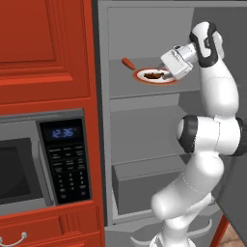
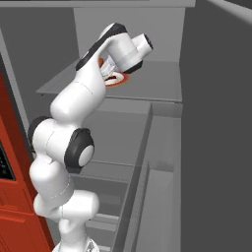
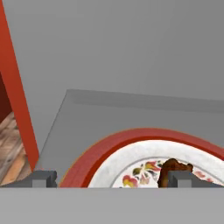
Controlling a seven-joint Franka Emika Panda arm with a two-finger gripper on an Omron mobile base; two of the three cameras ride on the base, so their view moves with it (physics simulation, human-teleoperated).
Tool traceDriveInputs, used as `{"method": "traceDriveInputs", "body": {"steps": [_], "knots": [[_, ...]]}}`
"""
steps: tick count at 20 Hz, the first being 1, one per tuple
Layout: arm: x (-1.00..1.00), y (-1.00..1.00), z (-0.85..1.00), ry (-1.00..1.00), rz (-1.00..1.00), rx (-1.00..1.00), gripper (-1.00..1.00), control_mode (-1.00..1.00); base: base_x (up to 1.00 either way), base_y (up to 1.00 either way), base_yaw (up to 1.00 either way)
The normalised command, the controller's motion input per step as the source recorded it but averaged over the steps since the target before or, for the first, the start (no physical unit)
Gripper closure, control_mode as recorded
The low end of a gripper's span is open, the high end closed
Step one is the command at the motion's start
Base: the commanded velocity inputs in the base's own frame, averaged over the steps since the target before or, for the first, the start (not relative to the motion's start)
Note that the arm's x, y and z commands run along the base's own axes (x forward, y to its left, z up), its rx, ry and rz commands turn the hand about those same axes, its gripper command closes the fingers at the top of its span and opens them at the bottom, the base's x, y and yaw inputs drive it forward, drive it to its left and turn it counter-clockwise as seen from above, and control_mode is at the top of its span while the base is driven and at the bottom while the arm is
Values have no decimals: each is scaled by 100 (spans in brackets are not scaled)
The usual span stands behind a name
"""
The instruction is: Retrieve the chicken drumstick from the fridge and place it on the saucepan with marinade on the stove.
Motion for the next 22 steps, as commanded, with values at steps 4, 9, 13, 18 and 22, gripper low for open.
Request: {"method": "traceDriveInputs", "body": {"steps": [4,9,13,18,22], "knots": [[35,0,-2,2,0,0,-100,-100,0,0,0],[30,-3,-1,1,3,0,-100,-100,0,0,0],[25,-4,-7,0,6,0,-100,-100,0,0,0],[29,-1,-17,0,6,0,-100,-100,0,0,0],[33,0,-17,0,4,0,-100,-100,0,0,0]]}}
